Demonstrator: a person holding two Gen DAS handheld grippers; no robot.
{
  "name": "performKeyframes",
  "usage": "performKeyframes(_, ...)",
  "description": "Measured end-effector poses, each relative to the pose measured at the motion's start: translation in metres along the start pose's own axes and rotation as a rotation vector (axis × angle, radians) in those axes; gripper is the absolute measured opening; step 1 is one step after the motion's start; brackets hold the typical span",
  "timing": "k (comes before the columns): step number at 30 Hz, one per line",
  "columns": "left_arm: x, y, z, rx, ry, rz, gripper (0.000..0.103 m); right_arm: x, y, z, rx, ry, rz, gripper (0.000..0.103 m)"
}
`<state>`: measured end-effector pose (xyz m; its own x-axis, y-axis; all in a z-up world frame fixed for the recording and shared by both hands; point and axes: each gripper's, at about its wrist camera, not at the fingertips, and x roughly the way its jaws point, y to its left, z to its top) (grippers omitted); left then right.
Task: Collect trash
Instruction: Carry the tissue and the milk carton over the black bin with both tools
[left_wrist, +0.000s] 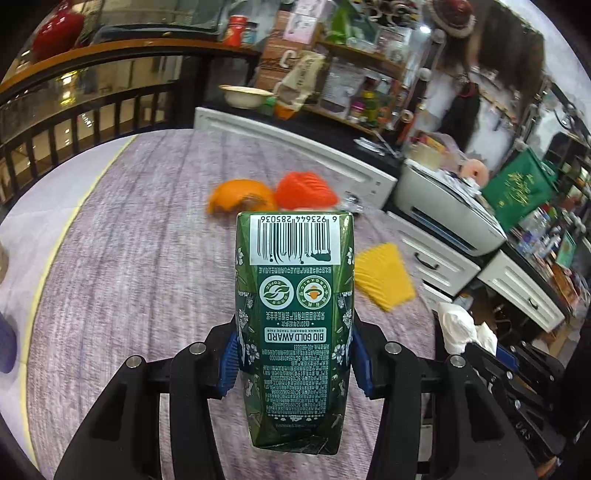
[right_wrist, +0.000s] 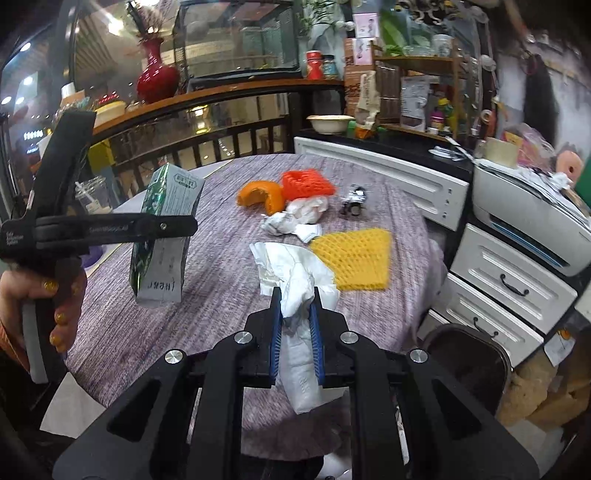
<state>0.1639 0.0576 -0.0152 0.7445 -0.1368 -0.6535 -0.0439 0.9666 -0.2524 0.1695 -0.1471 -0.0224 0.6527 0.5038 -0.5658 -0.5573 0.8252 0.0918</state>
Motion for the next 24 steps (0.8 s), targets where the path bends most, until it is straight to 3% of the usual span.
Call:
performKeyframes(13,0.016,-0.09,-0.024,0.134,0.042,-0.16,0.049,-0.044,-0.098,-0.058,0.237,0.006,-0.201,0.015)
performKeyframes(22,0.03,-0.154,-0.043,0.249,0.074,-0.251,0.049,-0.022,-0.15,-0.105,0.388,0.092,-0.286,0.015)
performKeyframes(24,0.034,-0.167,-0.047,0.278,0.079,-0.271,0.049,-0.016,-0.159,-0.114,0.421,0.108,-0.279,0.02)
